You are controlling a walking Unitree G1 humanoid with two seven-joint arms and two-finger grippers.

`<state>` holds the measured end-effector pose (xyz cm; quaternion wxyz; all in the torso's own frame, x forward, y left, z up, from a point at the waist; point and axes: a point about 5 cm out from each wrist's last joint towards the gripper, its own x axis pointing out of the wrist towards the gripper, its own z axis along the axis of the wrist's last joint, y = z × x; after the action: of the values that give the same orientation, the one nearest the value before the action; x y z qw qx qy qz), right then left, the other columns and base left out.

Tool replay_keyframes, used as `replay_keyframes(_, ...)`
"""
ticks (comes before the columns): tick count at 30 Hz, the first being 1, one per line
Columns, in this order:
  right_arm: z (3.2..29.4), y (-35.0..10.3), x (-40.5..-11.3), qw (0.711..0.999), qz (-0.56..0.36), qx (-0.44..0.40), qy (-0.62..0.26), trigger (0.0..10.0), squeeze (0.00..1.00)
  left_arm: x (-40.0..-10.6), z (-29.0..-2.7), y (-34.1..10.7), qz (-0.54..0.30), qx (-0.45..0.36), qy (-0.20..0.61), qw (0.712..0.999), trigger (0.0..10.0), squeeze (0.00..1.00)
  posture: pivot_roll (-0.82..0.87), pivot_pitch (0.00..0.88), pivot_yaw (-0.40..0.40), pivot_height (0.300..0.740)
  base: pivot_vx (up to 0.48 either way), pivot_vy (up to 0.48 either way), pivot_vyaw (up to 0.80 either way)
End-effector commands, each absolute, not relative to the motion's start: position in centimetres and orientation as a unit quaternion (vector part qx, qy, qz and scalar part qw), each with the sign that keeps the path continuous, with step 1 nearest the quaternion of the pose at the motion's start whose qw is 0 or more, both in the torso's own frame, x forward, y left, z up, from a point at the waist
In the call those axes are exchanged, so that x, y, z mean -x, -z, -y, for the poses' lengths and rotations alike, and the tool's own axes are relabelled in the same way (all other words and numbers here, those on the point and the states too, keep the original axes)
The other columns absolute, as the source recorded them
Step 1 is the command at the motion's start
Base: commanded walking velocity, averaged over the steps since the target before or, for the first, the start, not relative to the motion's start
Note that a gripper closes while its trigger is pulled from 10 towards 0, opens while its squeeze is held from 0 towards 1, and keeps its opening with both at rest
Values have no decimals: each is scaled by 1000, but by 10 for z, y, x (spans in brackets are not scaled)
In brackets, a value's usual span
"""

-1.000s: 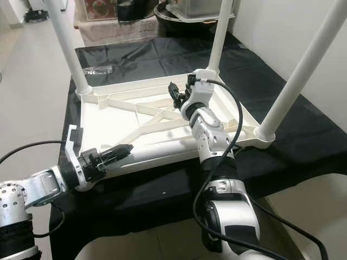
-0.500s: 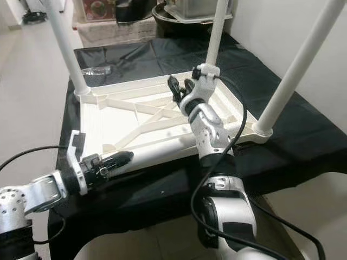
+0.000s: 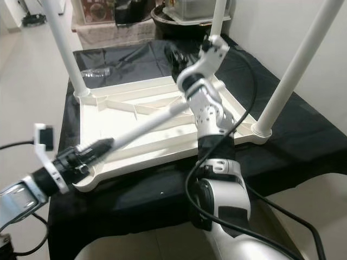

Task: Building children table

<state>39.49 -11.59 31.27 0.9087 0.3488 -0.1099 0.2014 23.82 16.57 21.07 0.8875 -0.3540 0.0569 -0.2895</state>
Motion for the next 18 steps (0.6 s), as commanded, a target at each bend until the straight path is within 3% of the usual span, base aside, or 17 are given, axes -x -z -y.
replay_keyframes(1,113,-314,-391,891,117,-372,-231,10000,0,-235,-175,-216,-23,342,262,902,10000,0,75,41,-6,740,0,0,0)
replay_keyframes(9,121,-306,-386,868,114,-404,-267,10000,0,-226,-187,-215,12,342,231,911,10000,0,68,38,-6,740,0,0,0)
replay_keyframes(15,120,-280,-383,870,70,-392,-290,10000,0,-227,-192,-216,24,343,211,915,10000,0,66,37,-12,740,0,0,0)
replay_keyframes(16,118,-261,-381,869,40,-393,-297,10000,1000,-227,-194,-217,31,343,203,917,10000,0,66,37,-12,740,0,0,0)
replay_keyframes(18,111,-234,-375,861,-16,-403,-309,10000,1000,-223,-193,-218,43,348,200,915,10000,0,63,40,-12,740,0,0,0)
